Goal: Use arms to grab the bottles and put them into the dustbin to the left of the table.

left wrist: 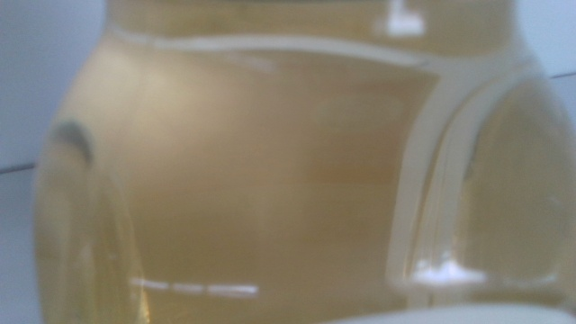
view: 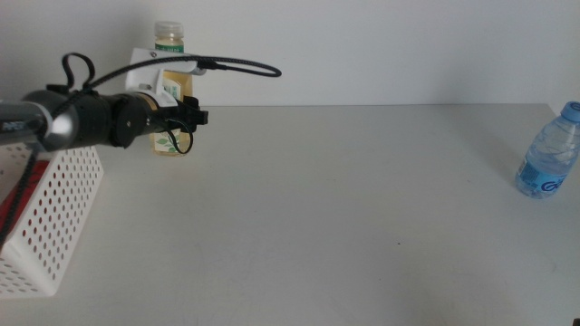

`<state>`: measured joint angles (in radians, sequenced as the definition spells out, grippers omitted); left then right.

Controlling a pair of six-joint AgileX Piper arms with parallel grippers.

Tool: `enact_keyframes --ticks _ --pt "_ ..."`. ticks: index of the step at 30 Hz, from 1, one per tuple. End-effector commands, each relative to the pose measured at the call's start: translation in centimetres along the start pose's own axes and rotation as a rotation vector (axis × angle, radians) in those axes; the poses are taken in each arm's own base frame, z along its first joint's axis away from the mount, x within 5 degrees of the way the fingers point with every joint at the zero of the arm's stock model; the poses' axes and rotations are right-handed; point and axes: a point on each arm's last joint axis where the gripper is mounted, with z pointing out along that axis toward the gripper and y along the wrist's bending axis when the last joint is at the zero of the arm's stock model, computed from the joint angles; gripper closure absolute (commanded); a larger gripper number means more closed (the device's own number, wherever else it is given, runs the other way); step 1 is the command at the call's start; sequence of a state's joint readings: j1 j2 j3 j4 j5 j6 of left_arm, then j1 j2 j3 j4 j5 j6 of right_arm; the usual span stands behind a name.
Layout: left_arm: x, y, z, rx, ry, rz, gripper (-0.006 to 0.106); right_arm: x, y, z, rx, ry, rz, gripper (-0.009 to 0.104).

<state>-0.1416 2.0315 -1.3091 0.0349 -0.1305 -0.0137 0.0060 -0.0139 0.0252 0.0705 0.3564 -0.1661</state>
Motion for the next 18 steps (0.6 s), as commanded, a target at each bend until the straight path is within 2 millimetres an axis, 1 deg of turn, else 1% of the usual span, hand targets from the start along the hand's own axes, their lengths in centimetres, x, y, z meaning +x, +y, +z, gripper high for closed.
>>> enact_keyframes --ticks 1,8,12,16,18 --pt "-7.0 -0.3 -5.5 0.005 -0.196 -0.011 0.102 -0.8 -0.2 -0.2 0.021 -0.089 -0.016 0.001" --pt "-9.4 -0.1 -12.8 -0.003 -0.088 -0.017 0.102 -0.8 -0.2 -0.2 0.021 -0.089 -0.016 0.001" --pt "-10.8 0.0 -17.1 0.011 -0.005 -0.079 0.102 -0.8 -0.2 -0.2 0.021 -0.089 -0.016 0.001" --pt "-11.9 1.4 -20.0 -0.018 0.141 -0.102 0.102 -0.8 -0.2 -0.2 0.021 -0.089 -0.016 0.001" --pt "-12.1 2.7 -21.1 -0.044 0.234 -0.107 0.102 -0.8 -0.2 -0.2 0.021 -0.089 -0.016 0.001"
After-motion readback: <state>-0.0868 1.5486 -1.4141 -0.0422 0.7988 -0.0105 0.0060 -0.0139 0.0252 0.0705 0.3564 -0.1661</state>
